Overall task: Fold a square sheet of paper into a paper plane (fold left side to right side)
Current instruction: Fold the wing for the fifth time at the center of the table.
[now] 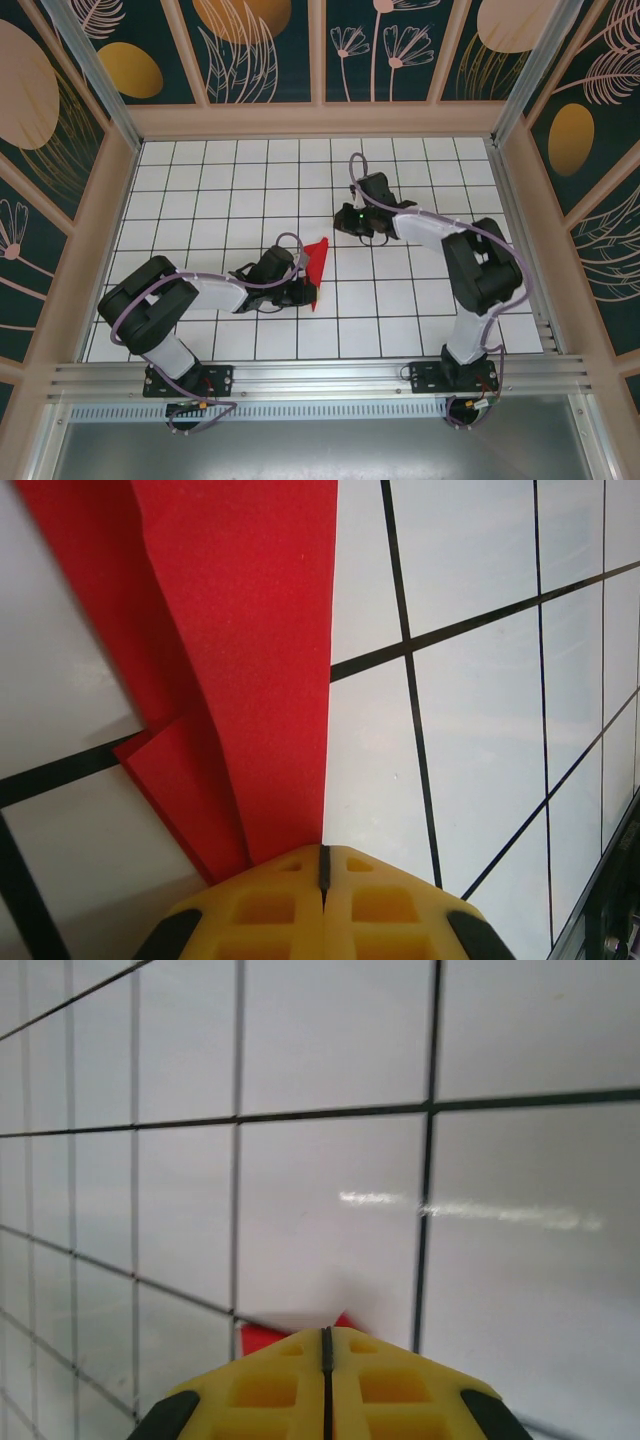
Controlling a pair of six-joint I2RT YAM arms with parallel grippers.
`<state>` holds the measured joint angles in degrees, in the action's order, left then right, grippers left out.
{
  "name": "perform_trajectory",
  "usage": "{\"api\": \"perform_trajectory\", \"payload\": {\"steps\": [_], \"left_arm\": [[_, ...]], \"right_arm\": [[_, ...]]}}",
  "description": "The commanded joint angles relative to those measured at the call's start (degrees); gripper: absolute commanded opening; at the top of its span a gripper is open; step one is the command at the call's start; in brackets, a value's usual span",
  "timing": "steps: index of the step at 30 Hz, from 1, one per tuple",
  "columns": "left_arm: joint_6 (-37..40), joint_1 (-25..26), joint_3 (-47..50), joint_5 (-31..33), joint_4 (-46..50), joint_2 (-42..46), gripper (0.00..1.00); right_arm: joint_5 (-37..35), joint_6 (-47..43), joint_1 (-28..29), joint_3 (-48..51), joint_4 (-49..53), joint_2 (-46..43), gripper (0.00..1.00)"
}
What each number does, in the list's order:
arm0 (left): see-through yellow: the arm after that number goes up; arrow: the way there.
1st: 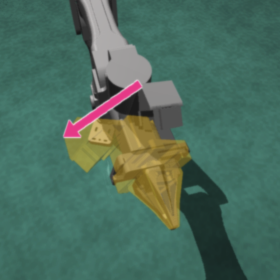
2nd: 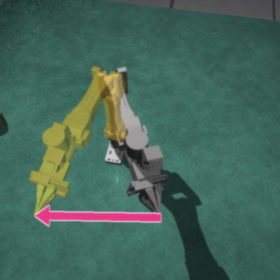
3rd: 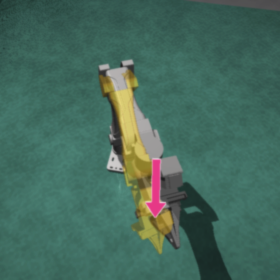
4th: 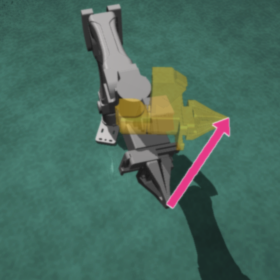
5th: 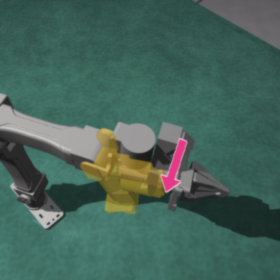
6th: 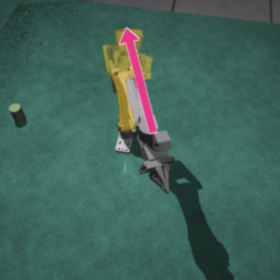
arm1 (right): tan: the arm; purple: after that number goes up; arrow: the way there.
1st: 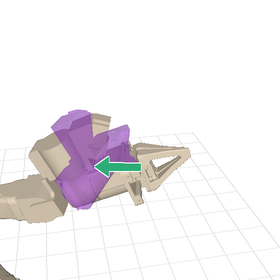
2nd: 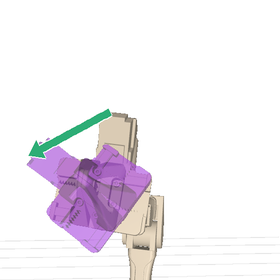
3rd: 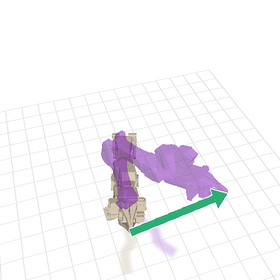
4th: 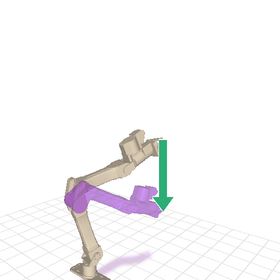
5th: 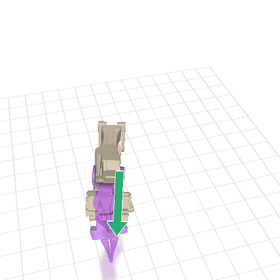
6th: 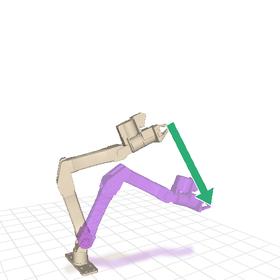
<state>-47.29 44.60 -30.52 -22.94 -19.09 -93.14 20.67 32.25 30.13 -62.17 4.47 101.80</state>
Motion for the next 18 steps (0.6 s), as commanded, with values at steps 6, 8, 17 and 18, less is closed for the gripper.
{"api": "perform_trajectory", "payload": {"steps": [6,8,17,18], "left_arm": [[-0.18,0.49,2.22,2.55,9.01,-0.46,0.00],[-0.11,0.49,2.22,2.46,8.97,-0.31,0.00],[0.18,0.40,1.26,2.38,10.92,5.34,0.05],[0.18,0.49,0.94,2.37,11.17,6.44,0.07]], "right_arm": [[4.71,7.23,7.90,6.79,-6.87,0.41,0.10],[5.06,7.66,8.10,6.06,-7.11,2.81,0.10],[0.94,6.63,7.93,2.21,-0.14,9.27,0.09],[0.58,6.62,7.92,2.18,0.38,9.47,0.09]]}}
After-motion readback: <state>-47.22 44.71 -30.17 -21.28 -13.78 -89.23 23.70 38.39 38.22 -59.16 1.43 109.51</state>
